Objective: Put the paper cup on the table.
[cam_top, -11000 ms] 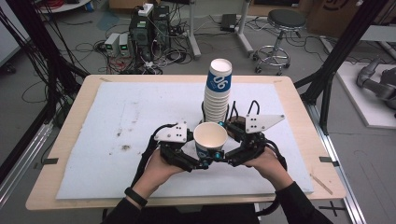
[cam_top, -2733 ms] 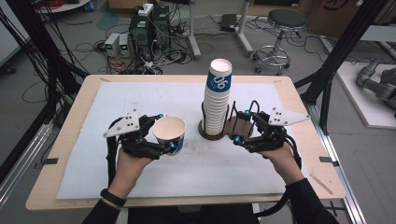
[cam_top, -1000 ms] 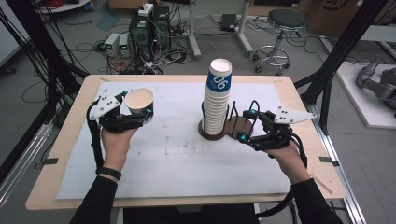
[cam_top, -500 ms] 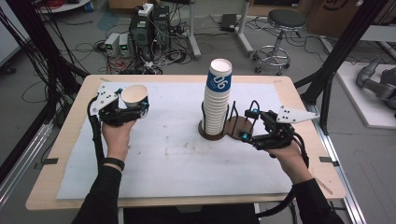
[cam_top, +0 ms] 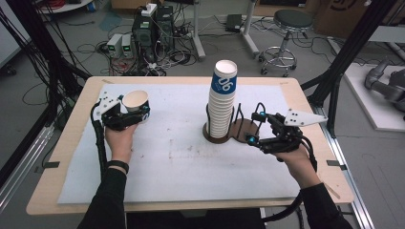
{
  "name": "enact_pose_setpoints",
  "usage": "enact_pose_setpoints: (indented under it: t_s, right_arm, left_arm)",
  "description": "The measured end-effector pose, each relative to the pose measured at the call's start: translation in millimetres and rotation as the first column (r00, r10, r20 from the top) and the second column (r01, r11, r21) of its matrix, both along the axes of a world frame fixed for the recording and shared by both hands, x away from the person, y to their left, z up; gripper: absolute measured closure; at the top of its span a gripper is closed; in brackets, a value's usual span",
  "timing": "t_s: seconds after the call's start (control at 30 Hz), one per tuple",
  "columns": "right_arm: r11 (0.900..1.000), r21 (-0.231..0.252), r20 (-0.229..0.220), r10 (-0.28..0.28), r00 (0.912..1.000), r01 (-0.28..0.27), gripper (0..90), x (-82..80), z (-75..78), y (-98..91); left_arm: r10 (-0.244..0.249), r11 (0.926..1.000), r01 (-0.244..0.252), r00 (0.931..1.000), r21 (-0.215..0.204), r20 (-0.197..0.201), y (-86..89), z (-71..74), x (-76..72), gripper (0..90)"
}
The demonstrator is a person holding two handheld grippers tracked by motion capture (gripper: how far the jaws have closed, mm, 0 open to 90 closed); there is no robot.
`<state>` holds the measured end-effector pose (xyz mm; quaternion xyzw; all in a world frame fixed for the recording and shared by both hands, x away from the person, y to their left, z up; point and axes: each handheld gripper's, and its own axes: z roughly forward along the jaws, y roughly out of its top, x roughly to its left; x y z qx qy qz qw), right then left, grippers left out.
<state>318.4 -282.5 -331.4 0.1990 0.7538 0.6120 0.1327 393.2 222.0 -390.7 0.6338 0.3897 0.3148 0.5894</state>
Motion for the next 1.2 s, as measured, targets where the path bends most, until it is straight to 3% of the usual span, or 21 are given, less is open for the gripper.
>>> enact_pose_setpoints:
  t_s: [0.1, 0.4, 0.53, 0.87, 1.0, 1.07, 1.2]
  right_arm:
    - [1.0, 0.0, -0.002, 0.0, 1.0, 0.0, 20.9, 0.3, -0.2, 0.0]
    - [1.0, -0.008, -0.01, -0.002, 0.9999, 0.002, 20.9, 1.8, -2.6, 1.2]
    - [1.0, -0.009, -0.011, 0.0, 0.9999, 0.0, 20.9, 2.4, -3.7, 1.3]
    - [0.9999, -0.01, -0.012, 0.002, 0.9999, -0.002, 20.9, 2.0, -3.8, 1.0]
    - [1.0, -0.008, -0.013, 0.002, 0.9999, -0.002, 20.9, 2.2, -3.9, 0.4]
    - [1.0, -0.005, -0.015, -0.001, 0.9999, 0.001, 20.9, 2.3, -3.9, 0.3]
    - [1.0, -0.008, -0.013, 0.001, 0.9999, -0.001, 20.9, 2.4, -4.2, 1.1]
  left_arm:
    - [0.002, 0.9999, -0.002, 1.0, -0.016, -0.004, 2.2, -7.3, 1.8, 20.3]
    - [0.027, 0.9994, -0.026, 0.9989, 0.022, -0.038, 2.7, -27.3, 11.5, 20.1]
    - [0.035, 0.9981, -0.032, 0.9981, 0.053, -0.05, 1.9, -32.2, 14.4, 20.0]
    - [0.062, 0.9959, -0.056, 0.9949, 0.071, -0.08, 4.1, -42.3, 21.2, 19.9]
    - [0.066, 0.9956, -0.059, 0.9933, 0.072, -0.095, 3.9, -45.6, 23.3, 19.9]
    - [0.058, 0.9973, -0.052, 0.9931, 0.052, -0.102, 4.8, -47.2, 24.4, 19.6]
    - [0.063, 0.9963, -0.056, 0.992, 0.065, -0.109, 4.4, -48.3, 24.9, 19.2]
